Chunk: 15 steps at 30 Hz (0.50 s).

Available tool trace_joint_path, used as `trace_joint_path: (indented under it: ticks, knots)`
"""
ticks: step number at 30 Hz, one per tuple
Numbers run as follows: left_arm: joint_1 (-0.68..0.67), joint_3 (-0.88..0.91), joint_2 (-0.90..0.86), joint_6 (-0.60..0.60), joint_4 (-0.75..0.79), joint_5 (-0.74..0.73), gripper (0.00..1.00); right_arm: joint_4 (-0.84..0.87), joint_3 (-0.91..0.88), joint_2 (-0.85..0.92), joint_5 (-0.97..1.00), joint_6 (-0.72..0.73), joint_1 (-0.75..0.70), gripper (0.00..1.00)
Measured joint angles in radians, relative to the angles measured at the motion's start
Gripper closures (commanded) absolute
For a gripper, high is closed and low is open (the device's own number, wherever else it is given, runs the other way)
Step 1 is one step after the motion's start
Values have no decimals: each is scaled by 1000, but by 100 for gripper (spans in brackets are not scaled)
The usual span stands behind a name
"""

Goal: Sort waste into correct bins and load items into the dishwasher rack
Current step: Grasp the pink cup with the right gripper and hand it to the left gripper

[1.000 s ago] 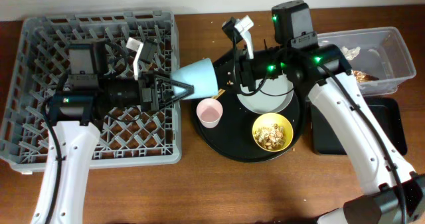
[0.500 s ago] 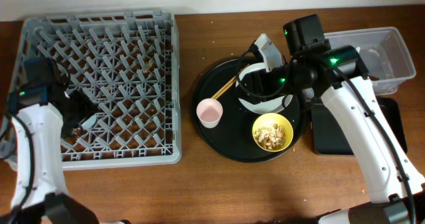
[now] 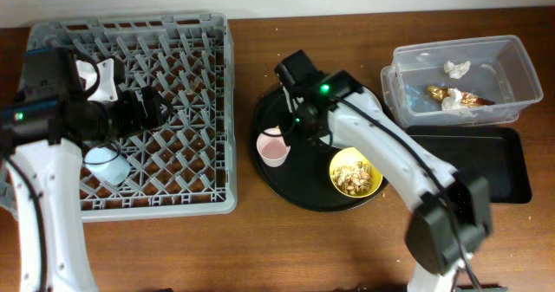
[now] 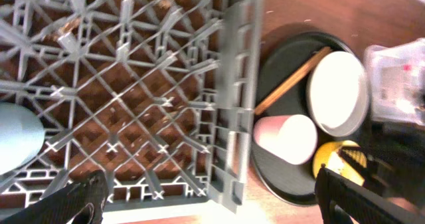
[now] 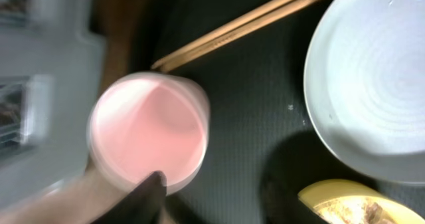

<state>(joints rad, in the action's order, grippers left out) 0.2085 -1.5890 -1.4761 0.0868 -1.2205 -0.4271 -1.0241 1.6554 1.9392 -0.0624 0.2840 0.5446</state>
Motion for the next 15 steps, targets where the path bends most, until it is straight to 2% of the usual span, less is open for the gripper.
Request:
trace_joint_path:
  ticks: [1, 3, 5, 7, 9, 12, 13, 15]
  knots:
    - [-1, -1, 21, -5, -6, -11, 1, 13, -3, 58, 5, 5, -2, 70]
    - [-1, -3, 37, -32, -10, -106, 1, 34, -4, 137, -10, 6, -2, 95]
    - [-1, -3, 36, -65, 18, -274, 1, 34, -3, 142, -22, 15, -6, 96]
    - [-1, -3, 36, -73, 39, -380, 1, -1, -2, 132, -80, -2, -29, 96]
    - [-1, -3, 36, -74, 42, -491, 1, -11, -2, 27, -266, -71, -108, 96]
    - [-7, -2, 36, -80, 81, -653, 1, 51, 19, -266, -619, -165, -288, 96]
    - [-33, -3, 35, -84, 130, -731, 1, 88, 29, -338, -765, -214, -308, 96]
    - [-117, -4, 34, -84, 174, -833, 1, 137, 32, -373, -953, -278, -288, 96]
